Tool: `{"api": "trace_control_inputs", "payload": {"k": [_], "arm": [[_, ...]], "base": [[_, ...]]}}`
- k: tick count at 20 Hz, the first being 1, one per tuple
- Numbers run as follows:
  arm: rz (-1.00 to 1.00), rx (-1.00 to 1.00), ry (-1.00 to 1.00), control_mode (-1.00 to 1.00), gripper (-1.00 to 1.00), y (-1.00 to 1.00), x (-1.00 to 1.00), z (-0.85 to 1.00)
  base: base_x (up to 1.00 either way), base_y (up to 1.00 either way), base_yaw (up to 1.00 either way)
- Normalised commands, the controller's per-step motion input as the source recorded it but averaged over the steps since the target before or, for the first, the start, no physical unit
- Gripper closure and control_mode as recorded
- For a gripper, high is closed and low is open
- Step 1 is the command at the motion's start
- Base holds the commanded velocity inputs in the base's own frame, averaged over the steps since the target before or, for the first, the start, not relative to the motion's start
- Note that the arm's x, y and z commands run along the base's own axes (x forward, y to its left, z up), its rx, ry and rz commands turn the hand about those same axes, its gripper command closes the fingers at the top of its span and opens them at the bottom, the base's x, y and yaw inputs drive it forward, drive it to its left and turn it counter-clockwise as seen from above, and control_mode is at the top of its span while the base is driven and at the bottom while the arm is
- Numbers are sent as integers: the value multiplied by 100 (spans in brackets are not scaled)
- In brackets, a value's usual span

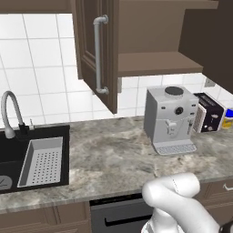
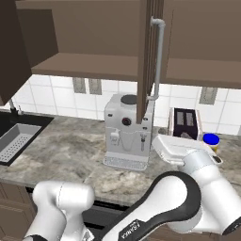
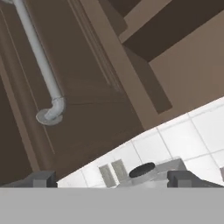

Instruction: Close all open cabinet doors.

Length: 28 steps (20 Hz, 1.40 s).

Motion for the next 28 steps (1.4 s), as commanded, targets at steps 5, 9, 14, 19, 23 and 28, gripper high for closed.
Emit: {"api": "trace_control_inputs", "payload": {"k": [5, 9, 14, 19, 23, 28], "arm": [[4, 0, -4, -100, -100, 1, 6, 29], [3, 0, -7, -100, -100, 8, 15, 6], [1, 0, -14, -100, -100, 11, 20, 0], [4, 0, -19, -100, -100, 11, 24, 0], [2, 0, -17, -100, -100, 4, 20, 0], [0, 0, -3, -100, -100, 17, 14, 5]], "base": [[0, 0, 0], [0, 0, 0], [0, 0, 0], [0, 0, 0], [0, 0, 0], [0, 0, 0]]}}
